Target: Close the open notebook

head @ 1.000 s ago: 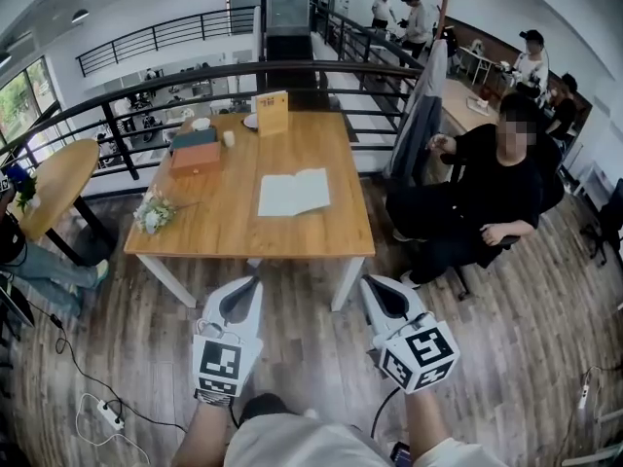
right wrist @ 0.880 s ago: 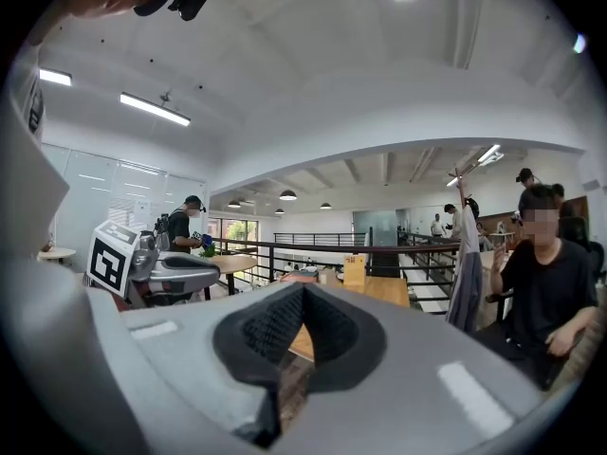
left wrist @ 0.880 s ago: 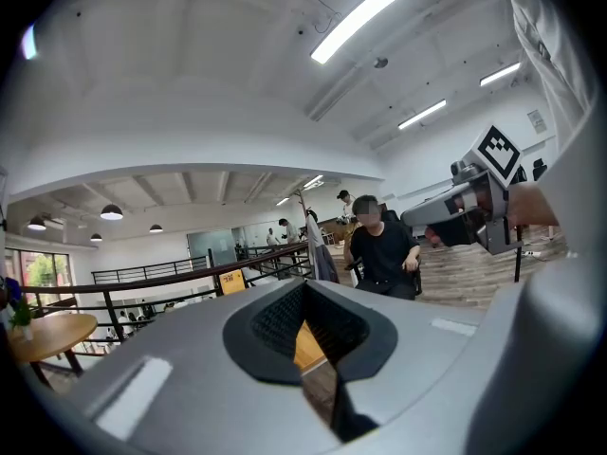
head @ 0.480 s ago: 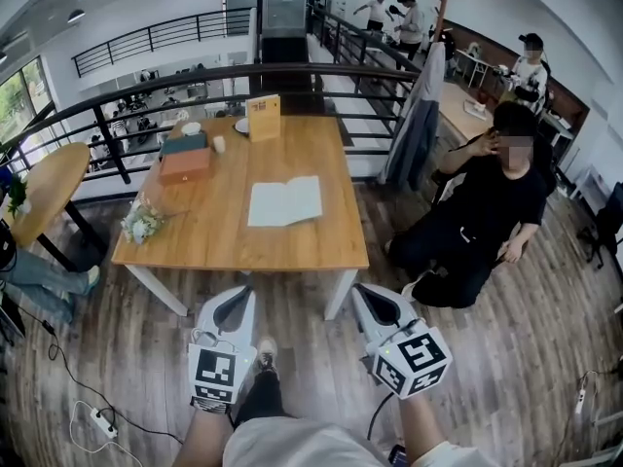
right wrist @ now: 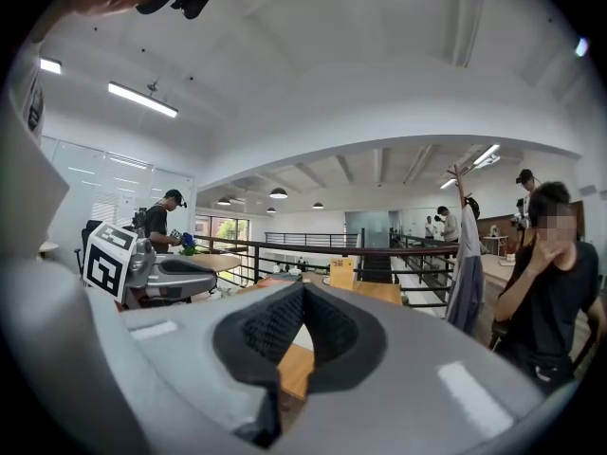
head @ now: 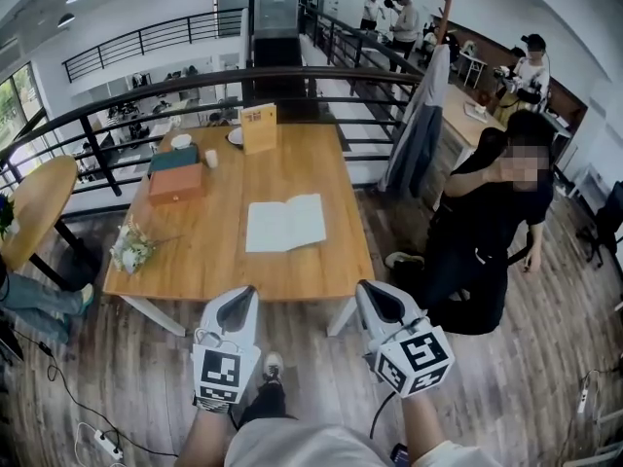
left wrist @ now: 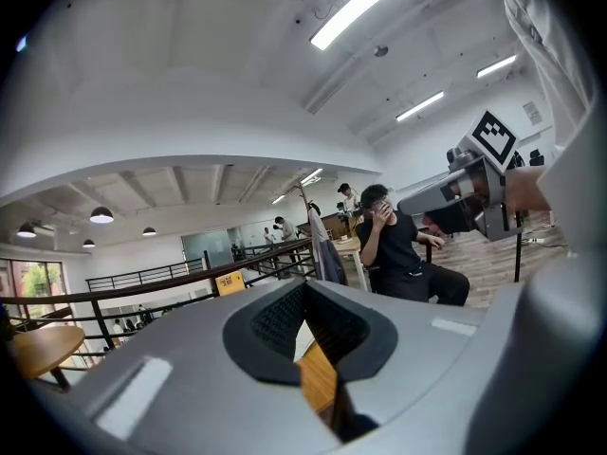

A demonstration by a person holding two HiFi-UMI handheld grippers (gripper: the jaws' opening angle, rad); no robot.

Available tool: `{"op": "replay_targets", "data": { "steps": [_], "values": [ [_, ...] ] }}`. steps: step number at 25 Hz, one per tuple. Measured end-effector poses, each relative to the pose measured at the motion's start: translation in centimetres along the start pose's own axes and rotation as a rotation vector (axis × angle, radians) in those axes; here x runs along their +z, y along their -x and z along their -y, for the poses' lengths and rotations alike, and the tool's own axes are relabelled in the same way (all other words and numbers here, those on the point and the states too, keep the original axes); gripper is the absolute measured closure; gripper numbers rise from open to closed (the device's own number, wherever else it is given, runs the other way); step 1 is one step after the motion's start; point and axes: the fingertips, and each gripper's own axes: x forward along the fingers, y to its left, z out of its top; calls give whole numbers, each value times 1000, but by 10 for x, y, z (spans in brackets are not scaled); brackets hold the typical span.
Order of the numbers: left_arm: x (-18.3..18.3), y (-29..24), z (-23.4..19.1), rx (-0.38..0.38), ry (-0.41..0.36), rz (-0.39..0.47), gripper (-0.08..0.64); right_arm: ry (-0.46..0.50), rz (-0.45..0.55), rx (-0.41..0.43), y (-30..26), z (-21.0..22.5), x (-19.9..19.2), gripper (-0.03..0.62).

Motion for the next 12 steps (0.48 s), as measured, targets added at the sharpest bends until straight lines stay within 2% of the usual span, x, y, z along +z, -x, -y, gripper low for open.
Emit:
{"op": "replay_targets", "data": {
  "steps": [12],
  "values": [
    [-11,-77,-72,-27,8,-19,554,2,-43,-30,-99,27,15,592]
  ]
}}
